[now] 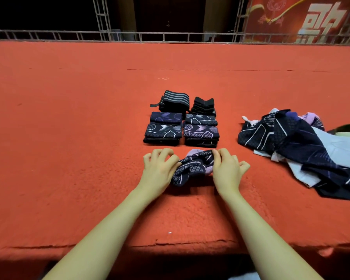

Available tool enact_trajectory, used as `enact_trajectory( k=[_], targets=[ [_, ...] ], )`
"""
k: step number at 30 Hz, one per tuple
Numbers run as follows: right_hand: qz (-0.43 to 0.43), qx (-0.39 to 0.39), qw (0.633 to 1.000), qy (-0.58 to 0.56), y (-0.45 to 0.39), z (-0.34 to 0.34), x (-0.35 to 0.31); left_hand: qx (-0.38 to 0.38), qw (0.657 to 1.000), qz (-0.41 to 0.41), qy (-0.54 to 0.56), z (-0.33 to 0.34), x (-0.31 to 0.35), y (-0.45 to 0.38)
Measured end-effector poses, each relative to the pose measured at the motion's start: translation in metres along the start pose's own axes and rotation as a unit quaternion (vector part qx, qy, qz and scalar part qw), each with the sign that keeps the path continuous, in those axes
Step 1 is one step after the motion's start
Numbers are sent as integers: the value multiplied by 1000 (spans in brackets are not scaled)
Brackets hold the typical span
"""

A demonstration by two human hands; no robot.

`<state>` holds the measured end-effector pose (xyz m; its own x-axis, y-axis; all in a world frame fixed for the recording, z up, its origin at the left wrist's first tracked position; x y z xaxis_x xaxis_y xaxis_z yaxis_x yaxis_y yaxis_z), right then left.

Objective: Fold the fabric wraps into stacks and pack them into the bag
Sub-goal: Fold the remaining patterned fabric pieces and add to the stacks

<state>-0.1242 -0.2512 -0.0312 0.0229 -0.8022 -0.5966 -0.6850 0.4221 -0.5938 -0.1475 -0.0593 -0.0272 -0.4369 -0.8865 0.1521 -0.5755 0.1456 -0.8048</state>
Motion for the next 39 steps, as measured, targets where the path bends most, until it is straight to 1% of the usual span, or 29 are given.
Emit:
enact_trajectory(
  k=[1,3,5,7,8,10,11,13,14,16,19,21,22,23,25,29,33,36,37,39],
  targets=[
    [6,-6,1000,10,1,2,0,1,1000,3,-1,0,-4,1],
    [8,-25,1000,12,5,7,0,-22,1000,-12,-7,3,-11,4],
    [-33,-45,998,-25,11,13,-4,-73,994,-73,-18,9,-17,7],
    [-102,-52,991,-63,20,18,-7,-128,978,-166,-5,14,-21,8],
    [-118,-54,988,-82,22,19,-8,-127,971,-201,6,14,-20,7],
    [-117,-68,980,-144,24,20,-9,-108,967,-232,-2,14,-9,4],
    [-120,-77,975,-173,25,19,-11,-111,966,-233,-30,14,-2,3],
    [-146,-90,965,-198,25,18,-15,-116,966,-208,-99,17,11,6],
    [-165,-98,962,-193,24,18,-17,-112,969,-182,-124,18,16,10],
    [-219,-111,956,-163,22,19,-21,-79,976,-125,-161,22,20,18],
    [-324,-136,930,-113,22,21,-27,-45,984,-52,-166,25,17,28],
    [-375,-151,910,-90,25,24,-31,-34,986,-32,-160,25,14,32],
    [-386,-148,907,-82,26,25,-33,-33,986,-30,-161,25,14,33],
    [-385,-136,909,-77,26,25,-35,-32,985,-27,-164,24,14,35],
    [-354,-98,927,-75,26,22,-33,-16,985,-17,-171,22,15,36],
    [-250,-57,965,-61,32,17,-21,46,992,22,-118,16,18,36],
    [-148,-29,988,-37,22,10,-8,81,993,41,-81,10,20,35],
    [-88,-14,996,-13,14,7,2,90,994,19,-59,5,19,33],
    [-76,-11,997,0,12,7,4,92,995,-3,-50,4,17,32],
    [-47,-11,999,20,10,9,8,88,993,-76,-24,3,9,30]
  ],
)
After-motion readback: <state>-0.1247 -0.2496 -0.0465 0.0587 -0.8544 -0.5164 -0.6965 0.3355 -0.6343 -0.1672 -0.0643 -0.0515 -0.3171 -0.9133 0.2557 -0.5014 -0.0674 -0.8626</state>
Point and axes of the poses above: each hand's wrist, its own y-axis away from the middle knuckle, its own z-axis out of the palm, x = y × z, the point moved 4 cm from there along -y, towards the middle knuckle, and after that the axes turned 11 degrees about x, right-handed, at the moved point
